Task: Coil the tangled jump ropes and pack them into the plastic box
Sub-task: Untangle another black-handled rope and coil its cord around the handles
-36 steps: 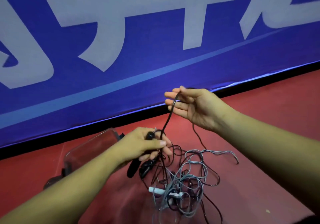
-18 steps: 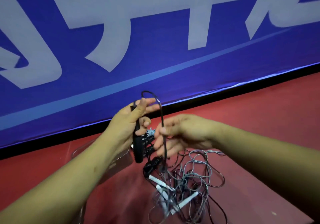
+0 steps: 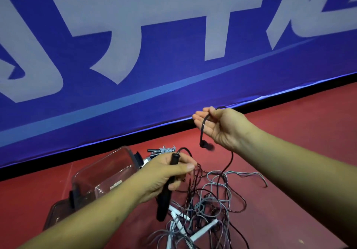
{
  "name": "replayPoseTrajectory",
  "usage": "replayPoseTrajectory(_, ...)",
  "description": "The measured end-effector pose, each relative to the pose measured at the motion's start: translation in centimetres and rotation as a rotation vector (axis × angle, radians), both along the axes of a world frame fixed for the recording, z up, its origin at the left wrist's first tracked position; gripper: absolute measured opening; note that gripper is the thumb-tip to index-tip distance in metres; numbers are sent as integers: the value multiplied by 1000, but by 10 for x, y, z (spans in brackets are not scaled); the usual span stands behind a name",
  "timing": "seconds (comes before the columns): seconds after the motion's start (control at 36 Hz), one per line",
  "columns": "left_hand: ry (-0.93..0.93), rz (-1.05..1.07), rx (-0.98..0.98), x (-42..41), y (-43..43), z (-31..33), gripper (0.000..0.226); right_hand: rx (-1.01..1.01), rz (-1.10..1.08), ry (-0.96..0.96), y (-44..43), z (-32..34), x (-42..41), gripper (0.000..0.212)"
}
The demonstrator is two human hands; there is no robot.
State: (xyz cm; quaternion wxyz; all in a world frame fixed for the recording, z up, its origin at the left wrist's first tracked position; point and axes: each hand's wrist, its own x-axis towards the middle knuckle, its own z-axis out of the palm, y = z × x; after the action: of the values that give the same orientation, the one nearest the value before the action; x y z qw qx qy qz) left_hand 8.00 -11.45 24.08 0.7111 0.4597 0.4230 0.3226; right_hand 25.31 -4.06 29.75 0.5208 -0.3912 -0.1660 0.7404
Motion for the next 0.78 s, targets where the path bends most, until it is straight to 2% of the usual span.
replayPoseTrajectory(0.08, -14, 255, -5, 1, 9, -4, 18, -44, -24, -11, 0, 1, -5, 26)
replayPoseTrajectory(0.22, -61, 449, 63, -1, 19, -8, 14, -102, -24, 63, -4, 5, -14, 24)
replayPoseTrajectory(0.36, 229, 353, 172, -1, 19, -14, 18, -132, -13, 111, -9, 8, -24, 22)
replayPoseTrajectory(0.42, 260, 351, 207, 0, 18, -13, 20, -137, -11, 131, -10, 8, -25, 23)
replayPoseTrajectory(0.47, 143, 354, 189, 3, 16, -9, 22, -147, -8, 156, -10, 7, -26, 22)
replayPoseTrajectory(0.53, -107, 307, 52, 7, 11, -2, 34, -159, -10, 167, -9, 6, -27, 22)
replayPoseTrajectory(0.58, -280, 162, -87, 10, 4, 4, 37, -165, -16, 147, -6, 3, -25, 22)
replayPoseTrajectory(0.64, -320, 15, -151, 11, -1, 4, 38, -155, -25, 92, -4, 1, -21, 21)
replayPoseTrajectory(0.69, -308, -46, -166, 10, -1, -1, 46, -116, -49, 3, 0, -4, -15, 20)
replayPoseTrajectory(0.75, -212, -25, -129, 7, 1, -3, 57, -59, -73, -98, 3, -7, -9, 19)
replayPoseTrajectory(0.78, -132, -7, -96, 7, 3, -3, 70, -40, -84, -150, 5, -9, -5, 18)
